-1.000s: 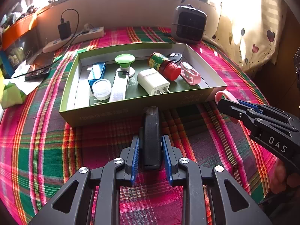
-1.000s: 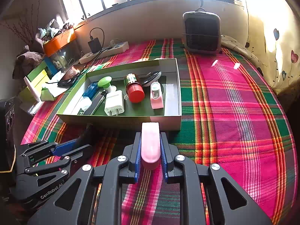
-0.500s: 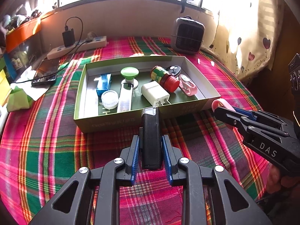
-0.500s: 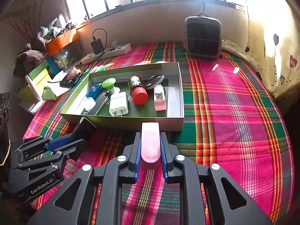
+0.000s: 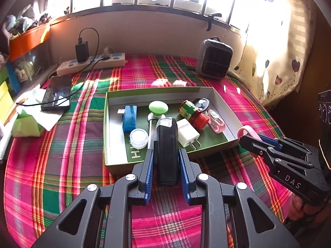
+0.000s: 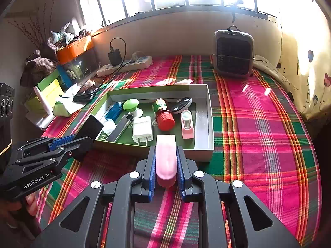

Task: Organize rigid objects
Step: 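Carry the pink item and black device into the green tray and lower them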

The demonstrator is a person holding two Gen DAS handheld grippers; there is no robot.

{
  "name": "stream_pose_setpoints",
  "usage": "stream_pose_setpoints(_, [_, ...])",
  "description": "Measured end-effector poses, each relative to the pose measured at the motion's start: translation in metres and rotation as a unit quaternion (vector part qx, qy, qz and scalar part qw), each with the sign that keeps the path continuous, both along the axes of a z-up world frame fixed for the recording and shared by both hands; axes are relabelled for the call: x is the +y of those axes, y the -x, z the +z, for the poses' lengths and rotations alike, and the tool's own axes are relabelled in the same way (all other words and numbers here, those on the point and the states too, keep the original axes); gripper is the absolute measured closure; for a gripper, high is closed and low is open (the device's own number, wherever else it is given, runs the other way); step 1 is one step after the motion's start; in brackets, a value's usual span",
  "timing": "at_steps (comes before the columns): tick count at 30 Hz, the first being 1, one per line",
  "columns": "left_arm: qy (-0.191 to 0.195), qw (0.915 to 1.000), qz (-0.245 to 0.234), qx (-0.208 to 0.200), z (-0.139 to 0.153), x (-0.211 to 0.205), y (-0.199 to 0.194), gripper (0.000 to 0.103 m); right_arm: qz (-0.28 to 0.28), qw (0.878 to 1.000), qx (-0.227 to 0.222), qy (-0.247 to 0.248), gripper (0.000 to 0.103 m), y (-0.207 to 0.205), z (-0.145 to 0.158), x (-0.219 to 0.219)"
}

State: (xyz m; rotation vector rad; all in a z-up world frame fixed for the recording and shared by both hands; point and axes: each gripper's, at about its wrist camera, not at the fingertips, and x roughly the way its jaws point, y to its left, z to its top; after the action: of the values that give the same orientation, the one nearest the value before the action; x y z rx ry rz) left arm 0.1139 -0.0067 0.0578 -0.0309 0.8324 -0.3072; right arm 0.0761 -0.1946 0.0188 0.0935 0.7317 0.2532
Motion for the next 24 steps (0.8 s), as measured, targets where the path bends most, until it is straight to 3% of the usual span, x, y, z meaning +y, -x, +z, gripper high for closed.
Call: stream_pose_setpoints(24, [0.009,0.9998,0.013,0.015,-0.006,0.014,-0.047,0.08,0.007,1.0,0.015,0.005,0.084,-0.043,-0.001,0.008])
